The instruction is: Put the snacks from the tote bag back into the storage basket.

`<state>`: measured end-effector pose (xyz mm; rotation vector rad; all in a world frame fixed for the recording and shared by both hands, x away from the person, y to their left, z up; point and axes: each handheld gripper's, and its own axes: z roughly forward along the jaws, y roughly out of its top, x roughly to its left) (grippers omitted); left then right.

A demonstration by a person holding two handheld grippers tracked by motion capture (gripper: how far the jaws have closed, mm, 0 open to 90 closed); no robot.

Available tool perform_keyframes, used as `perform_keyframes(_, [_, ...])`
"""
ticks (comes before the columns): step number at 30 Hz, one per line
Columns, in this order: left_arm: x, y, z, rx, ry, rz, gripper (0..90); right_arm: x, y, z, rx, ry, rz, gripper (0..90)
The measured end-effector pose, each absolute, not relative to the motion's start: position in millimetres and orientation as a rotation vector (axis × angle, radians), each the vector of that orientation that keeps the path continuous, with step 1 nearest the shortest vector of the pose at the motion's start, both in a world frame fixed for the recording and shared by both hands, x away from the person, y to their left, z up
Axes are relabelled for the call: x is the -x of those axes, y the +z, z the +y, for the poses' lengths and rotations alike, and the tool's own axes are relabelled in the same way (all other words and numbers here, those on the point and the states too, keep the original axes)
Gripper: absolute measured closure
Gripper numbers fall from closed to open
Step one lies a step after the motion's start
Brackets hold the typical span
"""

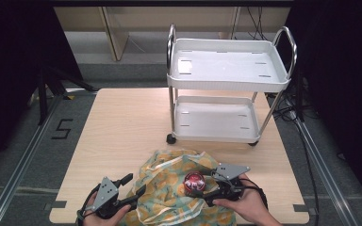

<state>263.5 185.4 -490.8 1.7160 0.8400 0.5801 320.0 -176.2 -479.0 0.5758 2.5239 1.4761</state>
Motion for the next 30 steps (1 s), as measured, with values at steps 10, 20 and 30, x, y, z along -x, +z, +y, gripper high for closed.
perform_keyframes(10, [-264,-491,186,-1.721,0.579,0.834,36.4,-324,-490,-168,-0.591,1.420,2.561,20.7])
perform_keyframes(20, [-264,-491,185,-1.718,0.578,0.841,36.2,-325,-498,-164,-0.607,1.380,2.566,20.5])
perform_keyframes(30, [-266,-493,183,-1.705,0.572,0.818,36.2,-325,-502,-160,-0.583,1.369,2.563,23.8])
